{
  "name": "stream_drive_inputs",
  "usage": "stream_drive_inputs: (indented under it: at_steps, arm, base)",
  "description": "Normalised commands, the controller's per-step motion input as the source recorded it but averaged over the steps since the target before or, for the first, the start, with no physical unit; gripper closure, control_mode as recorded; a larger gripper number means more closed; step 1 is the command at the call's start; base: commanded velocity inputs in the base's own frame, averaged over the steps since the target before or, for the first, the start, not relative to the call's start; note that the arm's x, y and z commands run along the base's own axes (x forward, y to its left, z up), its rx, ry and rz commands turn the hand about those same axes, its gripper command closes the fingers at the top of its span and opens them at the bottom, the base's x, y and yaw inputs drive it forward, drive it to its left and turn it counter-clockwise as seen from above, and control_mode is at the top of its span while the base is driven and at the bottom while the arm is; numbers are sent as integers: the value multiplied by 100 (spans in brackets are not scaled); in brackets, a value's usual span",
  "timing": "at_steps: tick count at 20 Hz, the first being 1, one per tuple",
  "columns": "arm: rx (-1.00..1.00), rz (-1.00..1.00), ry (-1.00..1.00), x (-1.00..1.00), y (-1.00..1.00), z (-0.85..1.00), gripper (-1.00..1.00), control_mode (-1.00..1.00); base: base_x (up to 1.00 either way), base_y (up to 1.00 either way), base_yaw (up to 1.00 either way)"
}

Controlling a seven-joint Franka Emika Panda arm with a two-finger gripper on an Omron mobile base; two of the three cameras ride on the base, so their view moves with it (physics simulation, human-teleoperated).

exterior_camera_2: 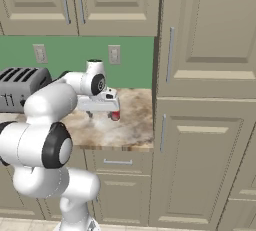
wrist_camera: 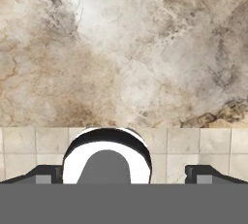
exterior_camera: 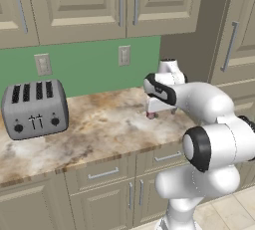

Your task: Four empty soda cans are scattered around the kitchen. Gather all the cans and cluster them next to the stove for recycling.

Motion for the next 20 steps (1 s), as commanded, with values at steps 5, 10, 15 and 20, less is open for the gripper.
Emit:
stream_drive_inputs:
  at_steps: [5,10,15,20]
  arm:
    - [4,6,1,31,0,0,-100,-100]
    - [4,7,1,31,0,-1,-100,-100]
    - [0,5,0,26,0,-6,-100,-100]
    - [0,5,0,27,0,-7,-100,-100]
  base:
    - [0,0,0]
    - [0,0,0]
    - [0,0,0]
    - [0,0,0]
